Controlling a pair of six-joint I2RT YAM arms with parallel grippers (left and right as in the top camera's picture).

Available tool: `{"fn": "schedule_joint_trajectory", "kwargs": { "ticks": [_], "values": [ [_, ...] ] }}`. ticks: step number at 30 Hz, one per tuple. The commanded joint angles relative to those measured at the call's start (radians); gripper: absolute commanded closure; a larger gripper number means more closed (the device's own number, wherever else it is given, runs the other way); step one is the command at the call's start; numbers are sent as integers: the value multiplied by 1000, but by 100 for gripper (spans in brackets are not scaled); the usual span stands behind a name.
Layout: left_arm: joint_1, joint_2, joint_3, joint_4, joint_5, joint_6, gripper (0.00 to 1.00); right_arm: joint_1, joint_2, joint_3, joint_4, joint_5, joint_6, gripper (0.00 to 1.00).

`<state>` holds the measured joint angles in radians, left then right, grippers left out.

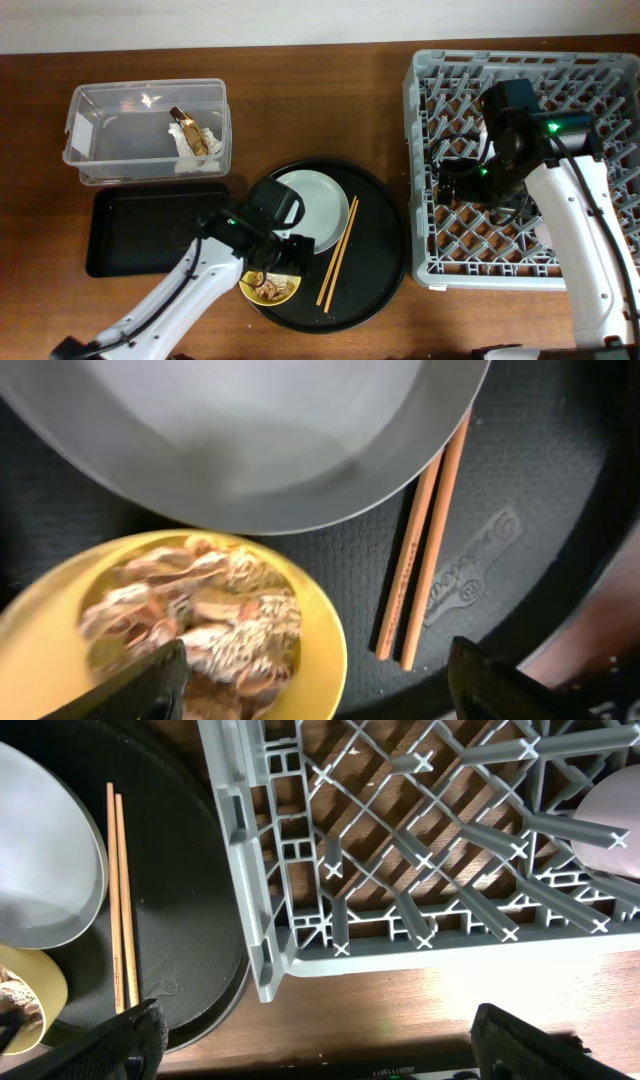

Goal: Sort waste into correct bins and load items into the dishwasher rack
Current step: 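Grasp the yellow bowl rim with the left gripper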

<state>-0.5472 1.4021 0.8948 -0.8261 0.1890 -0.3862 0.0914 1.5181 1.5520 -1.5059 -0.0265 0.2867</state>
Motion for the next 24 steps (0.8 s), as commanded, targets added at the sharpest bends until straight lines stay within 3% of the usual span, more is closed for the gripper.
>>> {"fn": "schedule_joint_trajectory", "kwargs": {
  "ticks": [1,3,7,11,16,19,24],
  "values": [
    [-40,61,-32,34,-10,-10,19,-1,2,-6,-2,13,2,2],
    [-66,100,-32,61,-10,-10,28,-1,2,-6,-2,13,2,2],
    [-128,196,-32,85,-14,-10,31,-1,2,-6,-2,13,2,2],
    [-145,235,-32,85,-33,-10,62,-1,2,-6,-1,13,2,2],
    [-144,235,-31,80,-90,-10,77,-1,2,-6,-2,13,2,2],
    [-144,234,1,52,-139,-10,67,-1,2,-6,-2,13,2,2],
    [-144,234,90,-32,-167,-10,67,-1,2,-6,-3,13,2,2]
  ]
}}
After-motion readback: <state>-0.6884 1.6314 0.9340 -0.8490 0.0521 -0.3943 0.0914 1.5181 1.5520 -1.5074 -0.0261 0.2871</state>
